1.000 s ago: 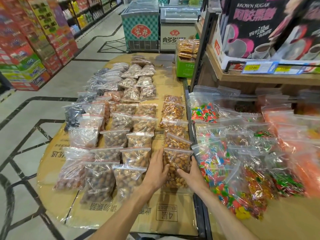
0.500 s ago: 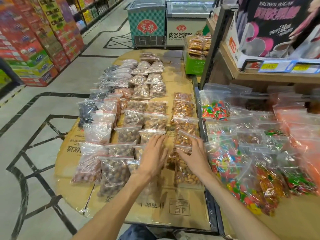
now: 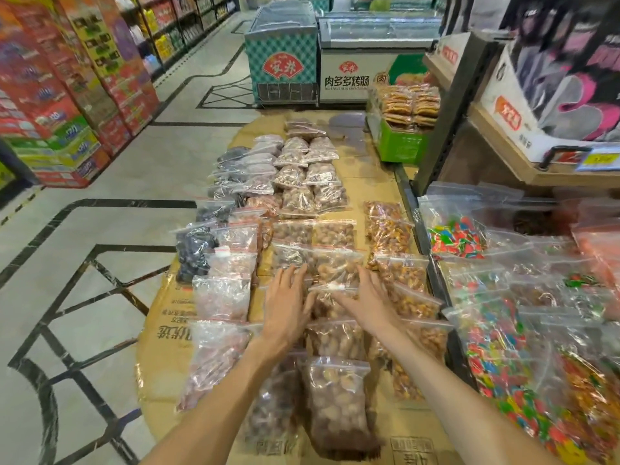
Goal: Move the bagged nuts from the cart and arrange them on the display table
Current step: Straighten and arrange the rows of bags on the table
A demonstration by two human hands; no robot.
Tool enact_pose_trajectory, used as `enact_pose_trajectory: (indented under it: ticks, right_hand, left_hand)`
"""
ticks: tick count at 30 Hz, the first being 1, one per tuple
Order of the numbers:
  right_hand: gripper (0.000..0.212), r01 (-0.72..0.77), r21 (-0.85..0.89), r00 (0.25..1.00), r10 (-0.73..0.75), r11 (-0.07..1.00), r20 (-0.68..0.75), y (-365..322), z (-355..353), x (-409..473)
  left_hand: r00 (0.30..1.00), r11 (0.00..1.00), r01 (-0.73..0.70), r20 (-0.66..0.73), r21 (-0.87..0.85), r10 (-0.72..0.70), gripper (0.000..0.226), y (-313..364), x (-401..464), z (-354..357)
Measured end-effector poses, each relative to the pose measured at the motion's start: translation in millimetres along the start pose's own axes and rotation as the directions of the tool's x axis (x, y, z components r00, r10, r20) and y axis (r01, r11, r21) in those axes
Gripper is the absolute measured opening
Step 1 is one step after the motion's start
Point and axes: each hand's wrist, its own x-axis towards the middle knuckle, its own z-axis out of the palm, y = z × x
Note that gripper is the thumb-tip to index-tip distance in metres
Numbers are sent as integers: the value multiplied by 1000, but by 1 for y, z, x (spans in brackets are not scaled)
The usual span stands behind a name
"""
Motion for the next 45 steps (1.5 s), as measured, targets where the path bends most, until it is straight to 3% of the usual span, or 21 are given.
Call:
enact_pose_trajectory:
  ticks: [9, 17, 23, 29, 32, 35, 39, 42, 45]
  right_hand:
    - [102, -161, 43, 987, 161, 986, 8, -25, 21, 65]
    - [116, -317, 11, 948, 317, 948, -8, -23, 41, 109]
    - [113, -337, -34, 941, 335, 941, -43, -13, 54, 125]
    - [90, -277, -58, 949, 263, 959, -176, 3, 56, 120]
    - [81, -192, -66, 956, 172, 979, -237, 3, 54, 118]
    - [86, -119, -28, 947, 105, 992, -304, -2, 52, 123]
    - [103, -91, 19, 949, 93, 996, -303, -9, 48, 132]
    - [119, -111, 52, 958, 121, 992, -259, -3, 49, 133]
    - [119, -107, 69, 971, 120, 992, -207, 11, 53, 130]
  left_hand:
    - [990, 996, 81, 110, 32, -84, 72, -29, 61, -5]
    - [951, 967, 249, 203, -52, -234, 99, -33, 103, 2]
    - [923, 953, 293, 235, 79, -303, 112, -28, 114, 6]
    - [943, 951, 288, 137, 116, -302, 88, -23, 105, 9]
    - [953, 956, 287, 82, 64, -292, 75, -28, 104, 6]
    - [959, 957, 285, 17, -48, -284, 69, -30, 106, 4]
    - [949, 928, 310, 17, -206, -314, 84, -28, 106, 4]
    - [942, 921, 336, 59, -196, -331, 100, -28, 107, 5]
    - [937, 923, 347, 94, -166, -336, 109, -28, 107, 6]
